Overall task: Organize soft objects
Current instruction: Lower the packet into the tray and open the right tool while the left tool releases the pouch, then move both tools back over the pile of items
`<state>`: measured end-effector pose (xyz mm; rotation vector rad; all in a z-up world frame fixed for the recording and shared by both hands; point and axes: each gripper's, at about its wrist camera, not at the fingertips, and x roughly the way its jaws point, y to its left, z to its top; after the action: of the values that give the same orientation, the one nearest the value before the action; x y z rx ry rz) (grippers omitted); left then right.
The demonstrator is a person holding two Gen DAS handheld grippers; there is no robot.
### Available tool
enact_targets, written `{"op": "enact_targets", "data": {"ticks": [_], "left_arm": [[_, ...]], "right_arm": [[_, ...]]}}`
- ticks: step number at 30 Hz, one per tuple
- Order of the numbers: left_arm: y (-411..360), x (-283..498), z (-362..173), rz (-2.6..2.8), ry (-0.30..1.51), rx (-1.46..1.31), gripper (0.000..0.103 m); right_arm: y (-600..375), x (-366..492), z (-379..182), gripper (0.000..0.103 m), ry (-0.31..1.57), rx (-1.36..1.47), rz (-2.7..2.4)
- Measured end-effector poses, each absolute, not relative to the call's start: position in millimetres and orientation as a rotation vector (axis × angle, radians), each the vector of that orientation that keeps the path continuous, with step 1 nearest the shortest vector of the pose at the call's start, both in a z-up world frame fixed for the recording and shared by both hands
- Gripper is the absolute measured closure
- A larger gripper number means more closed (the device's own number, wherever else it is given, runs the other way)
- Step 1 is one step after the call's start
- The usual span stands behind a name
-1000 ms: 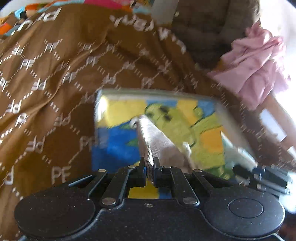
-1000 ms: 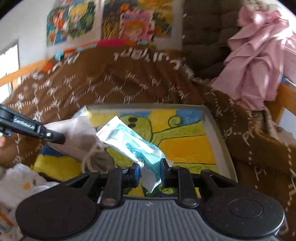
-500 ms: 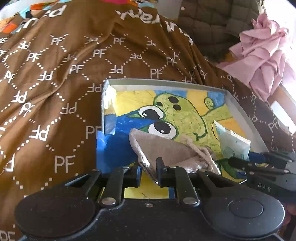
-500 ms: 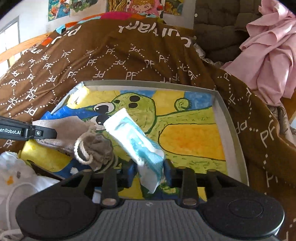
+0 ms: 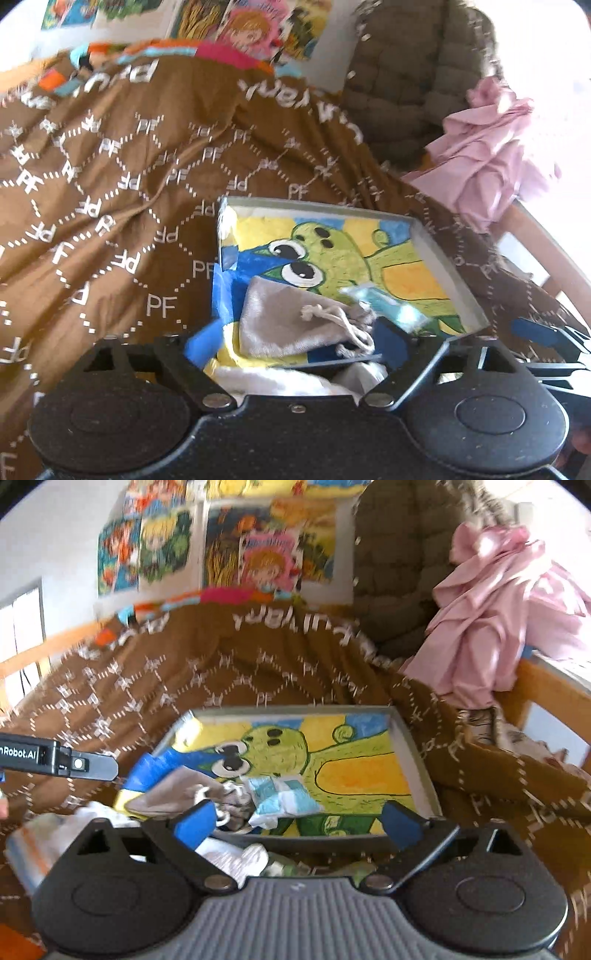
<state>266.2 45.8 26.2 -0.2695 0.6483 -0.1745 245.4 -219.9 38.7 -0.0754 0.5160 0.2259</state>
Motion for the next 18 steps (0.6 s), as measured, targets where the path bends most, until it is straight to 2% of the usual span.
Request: {"op": "enact_targets", "data": {"ticks": [1,5,18], "left_arm": [[46,257,28,-0.171,0.629,-0.259,0.005],[47,222,30,-0.178,0.574,-0.244,0.002],[48,150,1,-0.142,0.567,-0.223,0.001]], "right_arm": [[-221,236,40,0.001,0.5,-0.066,0.225],[-224,200,39,0.0,0.454,-0.045,0.223],[-209,138,11,0.0,0.458,-0.082,0.191]]}}
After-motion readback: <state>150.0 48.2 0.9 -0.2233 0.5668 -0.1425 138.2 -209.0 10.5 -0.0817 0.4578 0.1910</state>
